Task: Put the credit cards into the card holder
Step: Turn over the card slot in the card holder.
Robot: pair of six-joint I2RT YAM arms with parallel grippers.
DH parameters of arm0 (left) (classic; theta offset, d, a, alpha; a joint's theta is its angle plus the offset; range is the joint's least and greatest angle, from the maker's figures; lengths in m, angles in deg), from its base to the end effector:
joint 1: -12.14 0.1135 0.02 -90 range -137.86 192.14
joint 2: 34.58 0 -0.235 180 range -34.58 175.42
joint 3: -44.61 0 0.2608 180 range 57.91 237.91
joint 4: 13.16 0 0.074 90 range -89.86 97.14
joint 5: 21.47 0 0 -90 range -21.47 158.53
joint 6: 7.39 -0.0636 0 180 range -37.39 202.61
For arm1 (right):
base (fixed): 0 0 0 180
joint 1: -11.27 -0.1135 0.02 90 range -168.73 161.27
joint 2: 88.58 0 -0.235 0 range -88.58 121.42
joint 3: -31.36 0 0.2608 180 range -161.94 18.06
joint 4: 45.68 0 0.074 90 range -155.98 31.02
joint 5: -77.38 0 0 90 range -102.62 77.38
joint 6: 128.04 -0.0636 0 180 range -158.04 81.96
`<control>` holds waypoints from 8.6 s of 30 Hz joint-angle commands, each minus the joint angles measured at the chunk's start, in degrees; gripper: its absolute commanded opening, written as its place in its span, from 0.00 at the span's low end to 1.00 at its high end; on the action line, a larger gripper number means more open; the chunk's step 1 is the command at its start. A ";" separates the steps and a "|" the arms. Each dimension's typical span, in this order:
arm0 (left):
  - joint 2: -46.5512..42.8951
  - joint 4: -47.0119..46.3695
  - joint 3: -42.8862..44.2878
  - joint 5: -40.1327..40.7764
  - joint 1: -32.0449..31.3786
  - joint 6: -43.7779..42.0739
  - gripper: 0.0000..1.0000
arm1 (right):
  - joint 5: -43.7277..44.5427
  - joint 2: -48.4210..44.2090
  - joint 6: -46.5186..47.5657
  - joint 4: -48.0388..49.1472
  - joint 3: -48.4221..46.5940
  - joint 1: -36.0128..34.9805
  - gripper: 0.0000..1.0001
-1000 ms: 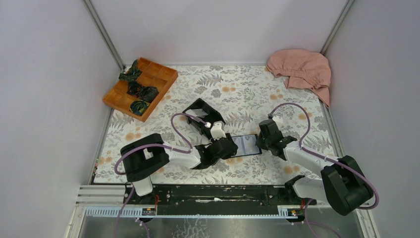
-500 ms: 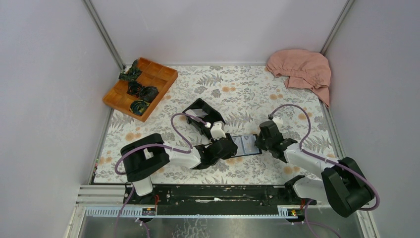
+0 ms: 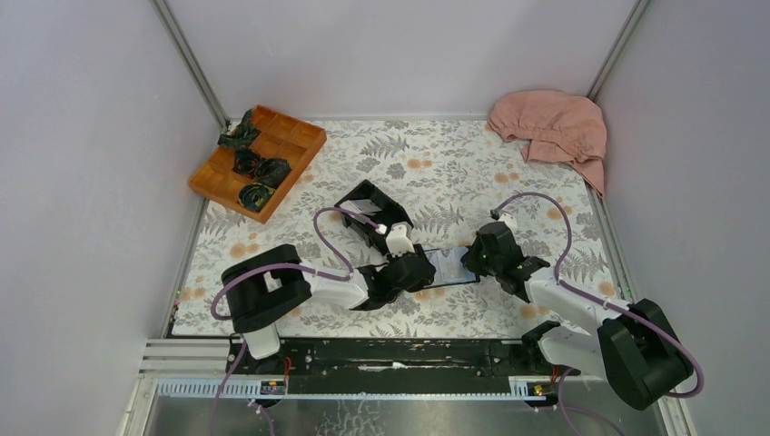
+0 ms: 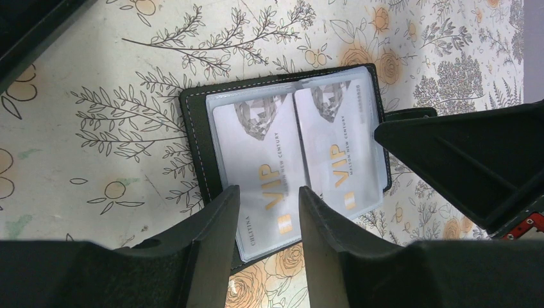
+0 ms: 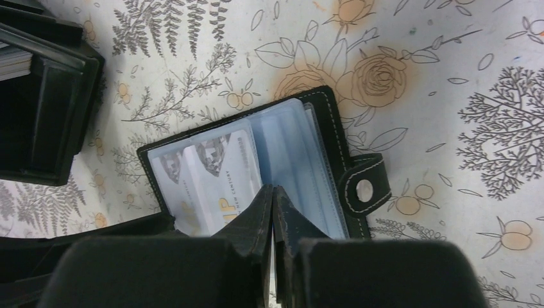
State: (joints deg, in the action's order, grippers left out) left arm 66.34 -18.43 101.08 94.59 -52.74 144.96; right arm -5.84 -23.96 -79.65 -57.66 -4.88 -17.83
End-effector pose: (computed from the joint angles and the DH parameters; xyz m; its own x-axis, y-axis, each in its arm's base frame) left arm 0.1749 -0.3072 0.0788 -0.7169 -0.3455 -0.6056 0.0728 0.8267 -0.5578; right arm 0.2249 0.1166 0.1130 -0.6916 0.3698 -0.6205 0.0734 0.8906 0.4488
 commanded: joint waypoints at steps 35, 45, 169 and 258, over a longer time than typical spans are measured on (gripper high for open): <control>3.97 12.04 4.21 2.45 -0.91 -4.43 0.45 | 8.78 -1.34 -0.49 -4.29 -1.43 -0.44 0.02; 6.84 16.55 7.26 2.43 -1.15 -4.17 0.45 | 10.45 -0.25 -0.98 -4.82 -0.30 -0.50 0.01; 10.68 31.71 18.06 7.42 -4.76 -11.46 0.45 | 8.29 3.60 -3.98 -3.86 -0.31 -5.92 0.23; -1.78 36.23 7.35 10.67 -4.77 -4.65 0.49 | 14.21 2.21 -2.28 -5.31 -10.63 -22.43 0.24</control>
State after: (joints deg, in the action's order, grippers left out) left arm 65.58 12.85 110.88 105.39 -57.24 138.23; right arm 5.29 -22.08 -81.81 -62.97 -12.97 -38.66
